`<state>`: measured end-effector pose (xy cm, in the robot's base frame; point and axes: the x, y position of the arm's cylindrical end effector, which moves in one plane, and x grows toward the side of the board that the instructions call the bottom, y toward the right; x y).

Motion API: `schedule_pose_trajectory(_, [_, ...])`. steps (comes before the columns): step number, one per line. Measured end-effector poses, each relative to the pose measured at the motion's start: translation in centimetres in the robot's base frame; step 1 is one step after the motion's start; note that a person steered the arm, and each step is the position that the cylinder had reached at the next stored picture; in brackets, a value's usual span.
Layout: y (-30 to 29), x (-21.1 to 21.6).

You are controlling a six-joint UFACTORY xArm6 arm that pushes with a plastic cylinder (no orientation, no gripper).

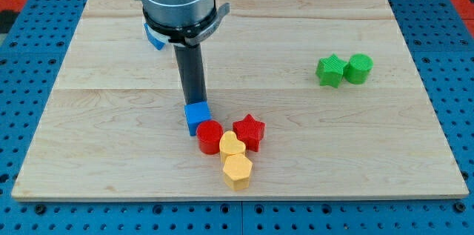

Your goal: Slide the blue triangle to the center

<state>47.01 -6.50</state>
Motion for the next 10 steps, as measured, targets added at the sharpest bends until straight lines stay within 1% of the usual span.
schedule_pose_trajectory(1, [-1.0, -1.4])
schedule_pose_trajectory(2, [0.6, -6.8])
schedule_pose_trajectory(3, [0.6, -14.5])
schedule_pose_trajectory(4, [-1.8, -18.3])
schedule_pose_trajectory(5, [-6.1, -18.6])
schedule_pose_trajectory(6, [-10.5, -18.0])
schedule_pose_trajectory(7, [-7.9, -16.2])
schedule_pose_trajectory(8, [-1.6, -16.1])
schedule_pose_trajectory(9, [-1.0, -14.7])
schedule_pose_trajectory(10, [-4.0, -13.9])
